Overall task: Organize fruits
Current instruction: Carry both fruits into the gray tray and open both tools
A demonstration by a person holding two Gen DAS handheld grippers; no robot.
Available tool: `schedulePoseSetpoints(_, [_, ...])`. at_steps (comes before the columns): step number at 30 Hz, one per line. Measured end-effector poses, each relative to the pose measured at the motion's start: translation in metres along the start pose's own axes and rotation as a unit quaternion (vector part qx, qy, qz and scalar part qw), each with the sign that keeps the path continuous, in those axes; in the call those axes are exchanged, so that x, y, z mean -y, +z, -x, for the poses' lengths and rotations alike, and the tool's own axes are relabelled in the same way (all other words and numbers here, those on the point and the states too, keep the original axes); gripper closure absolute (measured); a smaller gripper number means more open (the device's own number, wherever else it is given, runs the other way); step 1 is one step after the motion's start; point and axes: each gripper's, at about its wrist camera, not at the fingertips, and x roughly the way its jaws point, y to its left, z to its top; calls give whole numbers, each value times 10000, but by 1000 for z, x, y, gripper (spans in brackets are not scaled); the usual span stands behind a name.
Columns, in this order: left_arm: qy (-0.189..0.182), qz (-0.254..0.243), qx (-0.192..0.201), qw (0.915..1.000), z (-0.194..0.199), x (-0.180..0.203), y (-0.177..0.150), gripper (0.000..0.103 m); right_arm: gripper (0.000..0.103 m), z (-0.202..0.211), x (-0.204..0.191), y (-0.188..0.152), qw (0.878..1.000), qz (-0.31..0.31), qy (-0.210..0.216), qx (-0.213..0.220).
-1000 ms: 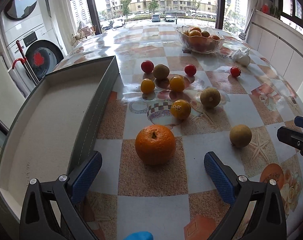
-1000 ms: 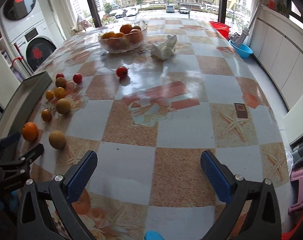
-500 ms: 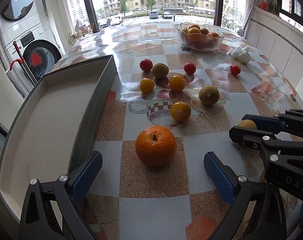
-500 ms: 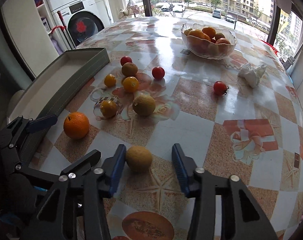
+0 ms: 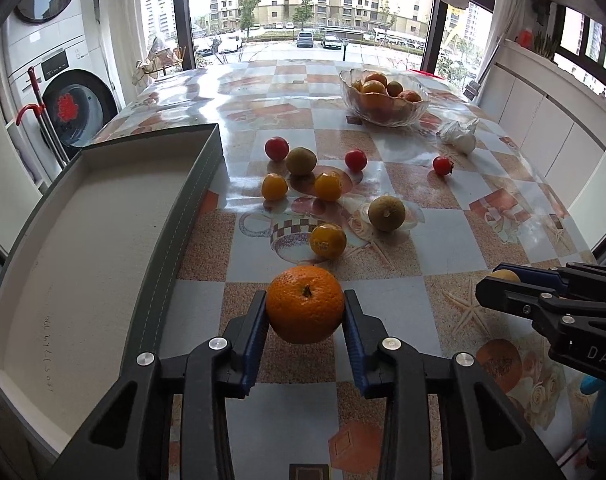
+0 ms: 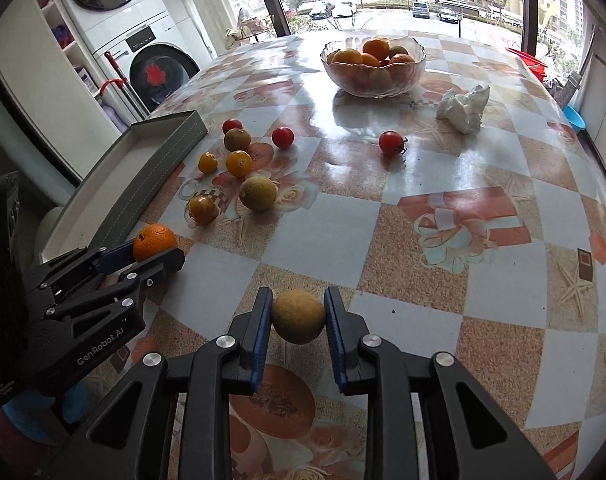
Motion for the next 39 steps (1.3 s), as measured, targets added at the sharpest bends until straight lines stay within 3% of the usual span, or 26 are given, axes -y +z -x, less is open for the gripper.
schedulePoseSetpoints(7, [172,291,422,9985,46,-36,4,65,74,5,-28,11,9995,170,270,53])
schedulePoseSetpoints(12, [844,625,374,9938,56,-84,0,65,74,-2,-70,23,9974,494,523,44])
schedulePoseSetpoints(19, [1448,1120,183,9829,58,-142,-13,65,74,-22,-148,41,9899,1089,905,-58])
schedulePoseSetpoints(26, [1543,1397,4,9781,43,-167,-23,65,74,-54,-207,50,9842,1397,1042,-316])
schedulePoseSetpoints(33, [1677,1313,-55,9770,31,-170,-26,65,74,-72,-224,49,9813,1570,941,-602])
schedulePoseSetpoints(34, [1720,1263,-46,9770,31,-170,-26,55,72,-73,-225,48,9804,1606,940,-640])
schedulePoseSetpoints(35, [1736,1227,-36,9771,31,-170,-26,46,63,-73,-226,48,9801,1634,927,-639])
schedulePoseSetpoints(36, [1769,1208,-11,9768,31,-170,-26,27,56,-74,-225,49,9803,1650,898,-610])
schedulePoseSetpoints(37, [1835,1187,55,9758,33,-168,-26,16,41,-71,-223,49,9807,1654,884,-558])
schedulePoseSetpoints(38, [1895,1156,131,9750,34,-167,-26,15,32,-67,-222,50,9813,1650,869,-485])
schedulePoseSetpoints(39, [1914,1113,143,9751,35,-165,-26,15,29,-63,-220,50,9820,1641,846,-395])
